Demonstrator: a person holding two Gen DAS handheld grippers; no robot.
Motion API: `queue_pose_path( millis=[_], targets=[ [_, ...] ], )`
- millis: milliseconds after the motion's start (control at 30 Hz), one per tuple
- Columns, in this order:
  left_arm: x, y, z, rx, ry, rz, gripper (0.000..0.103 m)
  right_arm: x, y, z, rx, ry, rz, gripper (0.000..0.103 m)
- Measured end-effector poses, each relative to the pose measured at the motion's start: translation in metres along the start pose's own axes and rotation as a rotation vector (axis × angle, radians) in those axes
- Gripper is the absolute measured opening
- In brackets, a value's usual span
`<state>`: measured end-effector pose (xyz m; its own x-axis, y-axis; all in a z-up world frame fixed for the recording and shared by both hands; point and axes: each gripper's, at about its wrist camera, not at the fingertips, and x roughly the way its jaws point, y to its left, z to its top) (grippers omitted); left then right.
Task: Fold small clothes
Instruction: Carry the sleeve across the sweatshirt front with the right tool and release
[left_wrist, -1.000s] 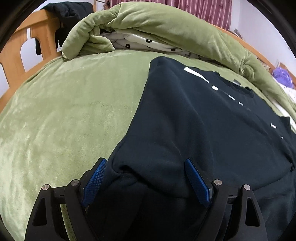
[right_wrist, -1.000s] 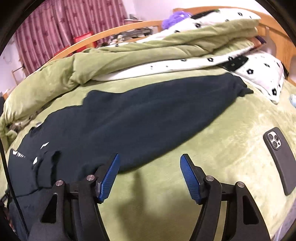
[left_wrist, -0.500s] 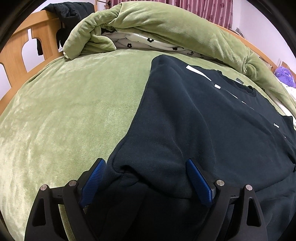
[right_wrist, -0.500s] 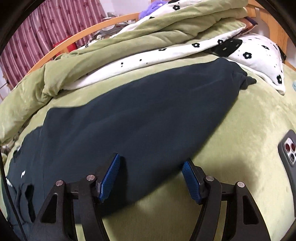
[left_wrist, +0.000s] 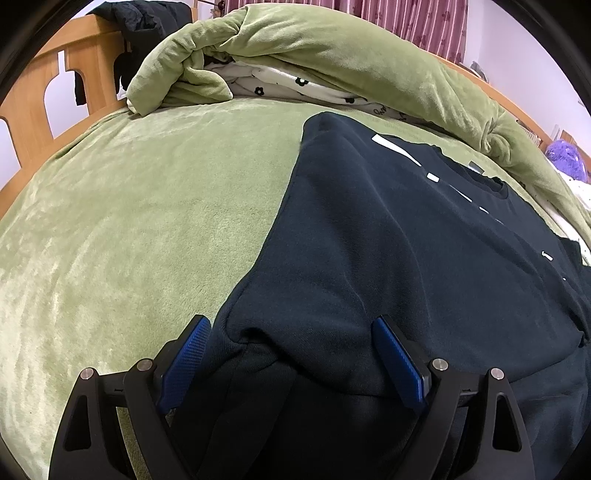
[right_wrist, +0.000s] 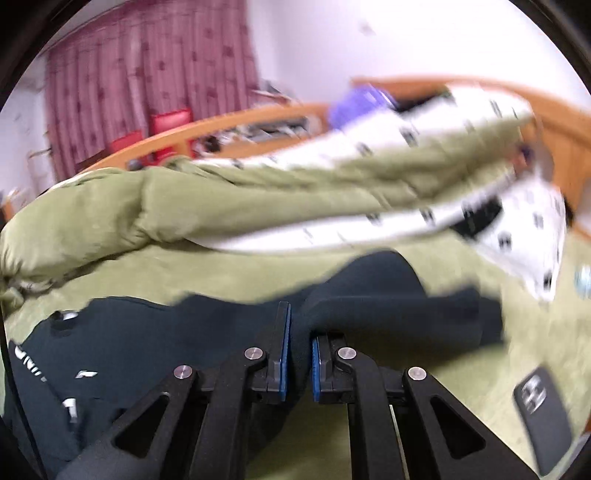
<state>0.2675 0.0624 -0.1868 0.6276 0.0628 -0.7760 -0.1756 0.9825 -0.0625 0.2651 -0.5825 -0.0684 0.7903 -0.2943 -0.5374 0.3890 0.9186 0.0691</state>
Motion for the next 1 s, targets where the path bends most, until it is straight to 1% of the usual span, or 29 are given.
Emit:
queue_pose_path(
  millis=[100, 133, 167, 233, 300, 367, 467, 533, 600, 667, 733, 800, 867, 900, 933, 1000],
  targets=[
    [0.000, 0.002, 0.000, -0.008, 0.000, -0.010, 0.089, -0.031, 0.056, 0.014, -0.101, -0.059, 0.050, 0.009],
    [0.000, 0.002, 0.000, -0.010, 0.000, -0.013, 0.089, -0.039, 0.074, 0.016, -0.129, -0.068, 0.076, 0.009],
    [0.000, 0.002, 0.000, -0.011, 0.000, -0.016, 0.089, -0.049, 0.103, 0.016, -0.171, -0.077, 0.115, 0.009],
    [0.000, 0.003, 0.000, -0.015, 0.001, -0.020, 0.089, -0.061, 0.149, 0.009, -0.237, -0.080, 0.186, 0.009],
    [0.001, 0.003, 0.000, -0.017, 0.003, -0.023, 0.089, -0.070, 0.193, -0.007, -0.307, -0.065, 0.255, 0.009],
    [0.001, 0.004, 0.000, -0.019, 0.004, -0.026, 0.089, -0.071, 0.242, -0.039, -0.400, -0.018, 0.320, 0.009],
    [0.002, 0.004, 0.000, -0.020, 0.006, -0.029, 0.089, -0.058, 0.283, -0.089, -0.493, 0.066, 0.367, 0.009],
    [0.002, 0.004, 0.000, -0.020, 0.007, -0.030, 0.089, -0.039, 0.303, -0.124, -0.523, 0.146, 0.368, 0.009],
    [0.002, 0.004, 0.000, -0.021, 0.006, -0.030, 0.089, -0.029, 0.311, -0.144, -0.520, 0.186, 0.356, 0.011],
    [0.002, 0.005, 0.000, -0.023, 0.007, -0.033, 0.089, -0.019, 0.310, -0.155, -0.508, 0.233, 0.347, 0.015],
    [0.002, 0.005, 0.000, -0.024, 0.006, -0.034, 0.089, -0.016, 0.302, -0.155, -0.489, 0.270, 0.364, 0.029],
    [0.001, 0.006, 0.000, -0.026, 0.006, -0.036, 0.089, -0.021, 0.293, -0.151, -0.471, 0.284, 0.388, 0.035],
    [-0.004, 0.007, -0.002, -0.026, 0.012, -0.037, 0.089, -0.035, 0.275, -0.142, -0.440, 0.272, 0.410, 0.045],
    [-0.007, 0.008, -0.003, -0.024, 0.014, -0.040, 0.089, -0.043, 0.263, -0.136, -0.420, 0.259, 0.420, 0.055],
    [-0.010, 0.009, -0.006, -0.018, 0.016, -0.044, 0.089, -0.052, 0.251, -0.131, -0.404, 0.239, 0.425, 0.060],
    [-0.018, 0.013, -0.011, -0.012, 0.016, -0.044, 0.089, -0.068, 0.221, -0.119, -0.364, 0.174, 0.409, 0.067]
  ],
)
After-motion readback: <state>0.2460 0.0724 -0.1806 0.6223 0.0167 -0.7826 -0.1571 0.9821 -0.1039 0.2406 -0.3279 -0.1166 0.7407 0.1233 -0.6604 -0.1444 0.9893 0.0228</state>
